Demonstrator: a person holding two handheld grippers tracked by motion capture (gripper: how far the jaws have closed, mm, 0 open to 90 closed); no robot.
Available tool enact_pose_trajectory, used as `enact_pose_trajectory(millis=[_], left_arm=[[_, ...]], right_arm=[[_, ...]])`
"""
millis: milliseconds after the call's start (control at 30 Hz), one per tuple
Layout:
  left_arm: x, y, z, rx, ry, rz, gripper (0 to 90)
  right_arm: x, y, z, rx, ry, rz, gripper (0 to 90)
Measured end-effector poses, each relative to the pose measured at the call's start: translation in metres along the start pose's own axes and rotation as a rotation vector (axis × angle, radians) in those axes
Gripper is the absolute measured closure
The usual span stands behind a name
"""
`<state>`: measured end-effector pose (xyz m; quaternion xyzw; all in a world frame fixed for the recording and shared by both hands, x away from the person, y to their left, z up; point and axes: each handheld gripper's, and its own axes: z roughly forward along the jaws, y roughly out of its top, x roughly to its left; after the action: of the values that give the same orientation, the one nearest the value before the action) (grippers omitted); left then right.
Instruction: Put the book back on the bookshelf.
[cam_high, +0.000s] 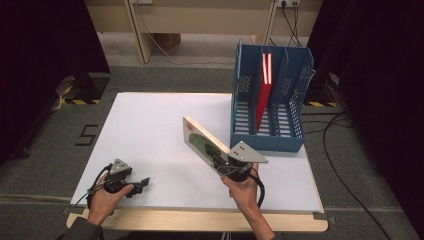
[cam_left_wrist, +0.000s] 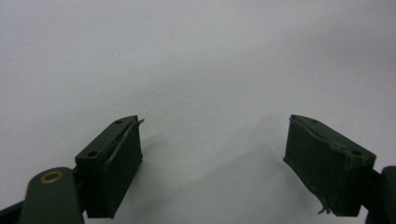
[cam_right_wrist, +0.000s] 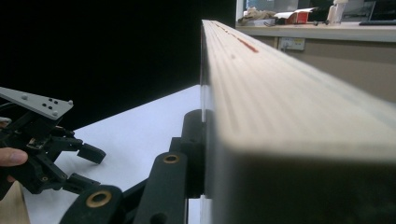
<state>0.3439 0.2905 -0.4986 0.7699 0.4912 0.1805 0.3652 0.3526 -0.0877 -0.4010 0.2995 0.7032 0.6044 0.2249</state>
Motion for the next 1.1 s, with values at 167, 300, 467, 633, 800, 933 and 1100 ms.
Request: enact_pose_trajectory(millis=[167,300,467,633,800,933,1100], left_arm=[[0.000,0.000,0.001,0.007,0.003,0.008,17.6],[0.001,0.000,0.001,0.008,0.004,0.003,17.4],[0.000,0.000,0.002,0.012,0.010,0.008,16.3],[0.000,0.000,0.002,0.012,0.008,0.005,16.5],[-0.001,0.000,0.003,0.014,0.012,0.014,15.9],[-0.001,0.001,0.002,0.012,0.014,0.014,16.4],[0.000,0.001,0.003,0.012,0.018,0.015,16.5]], right_arm=[[-0.007,0.004,-0.022,-0.008,-0.024,0.007,76.2],[-0.014,0.004,-0.043,-0.022,-0.052,0.015,76.2],[-0.019,0.007,-0.068,-0.011,-0.088,0.005,76.2],[-0.027,0.011,-0.088,-0.021,-0.117,0.017,76.2],[-0.037,0.013,-0.104,-0.034,-0.163,0.030,76.2],[-0.047,0.015,-0.115,-0.043,-0.207,0.040,76.2],[-0.060,0.017,-0.129,-0.070,-0.258,0.066,76.2]])
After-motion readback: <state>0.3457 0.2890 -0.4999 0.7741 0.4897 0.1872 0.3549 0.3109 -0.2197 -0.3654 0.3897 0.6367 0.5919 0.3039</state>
